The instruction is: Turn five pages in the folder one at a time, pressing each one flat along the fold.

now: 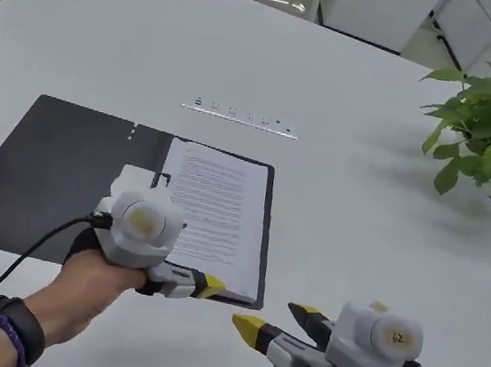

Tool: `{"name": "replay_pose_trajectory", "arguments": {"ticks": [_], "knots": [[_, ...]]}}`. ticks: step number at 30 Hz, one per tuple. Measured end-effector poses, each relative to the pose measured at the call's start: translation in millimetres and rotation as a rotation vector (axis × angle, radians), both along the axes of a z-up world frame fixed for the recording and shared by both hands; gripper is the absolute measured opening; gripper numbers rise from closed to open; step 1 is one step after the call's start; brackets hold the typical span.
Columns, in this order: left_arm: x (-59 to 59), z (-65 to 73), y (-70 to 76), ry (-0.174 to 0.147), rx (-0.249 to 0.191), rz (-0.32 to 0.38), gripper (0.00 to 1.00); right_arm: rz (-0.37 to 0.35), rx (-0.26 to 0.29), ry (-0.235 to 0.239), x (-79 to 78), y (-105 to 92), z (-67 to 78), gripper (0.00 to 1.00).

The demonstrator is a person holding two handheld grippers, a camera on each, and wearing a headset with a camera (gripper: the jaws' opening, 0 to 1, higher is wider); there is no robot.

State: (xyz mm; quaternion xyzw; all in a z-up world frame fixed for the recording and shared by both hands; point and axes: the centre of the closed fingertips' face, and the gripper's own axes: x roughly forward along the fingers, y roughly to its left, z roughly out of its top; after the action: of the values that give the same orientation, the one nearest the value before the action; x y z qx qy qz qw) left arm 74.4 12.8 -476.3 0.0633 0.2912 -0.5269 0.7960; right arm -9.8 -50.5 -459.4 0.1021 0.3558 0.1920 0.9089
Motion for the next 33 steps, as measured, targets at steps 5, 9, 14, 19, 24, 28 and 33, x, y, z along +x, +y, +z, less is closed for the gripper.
{"name": "replay_pose_trajectory", "arguments": {"ticks": [5, 9, 14, 19, 24, 28, 33], "knots": [[2.1, -16.1, -9.7, 0.016, 0.021, -0.001, 0.69, -0.015, 0.007, 0.01, -1.2, -6.2, -3.2, 0.64], [7.4, -23.5, -20.9, 0.026, 0.013, 0.011, 0.68, -0.032, 0.017, 0.015, -2.0, -10.7, -5.4, 0.63], [13.7, -34.2, -32.7, 0.025, 0.017, 0.026, 0.66, -0.04, 0.02, 0.026, -3.5, -13.4, -8.7, 0.63], [18.3, -44.6, -42.3, -0.042, 0.061, 0.017, 0.65, -0.05, 0.027, 0.035, -3.5, -15.1, -12.3, 0.63], [19.3, -54.0, -50.7, -0.041, 0.069, 0.022, 0.63, -0.048, 0.026, 0.041, -2.7, -15.7, -14.3, 0.63], [23.5, -63.7, -49.6, -0.051, 0.1, 0.059, 0.61, -0.056, 0.03, 0.041, -0.3, -17.2, -13.8, 0.63], [21.7, -71.1, -50.3, -0.111, 0.146, 0.051, 0.62, -0.064, 0.036, 0.043, 1.4, -17.5, -14.7, 0.63]]}}
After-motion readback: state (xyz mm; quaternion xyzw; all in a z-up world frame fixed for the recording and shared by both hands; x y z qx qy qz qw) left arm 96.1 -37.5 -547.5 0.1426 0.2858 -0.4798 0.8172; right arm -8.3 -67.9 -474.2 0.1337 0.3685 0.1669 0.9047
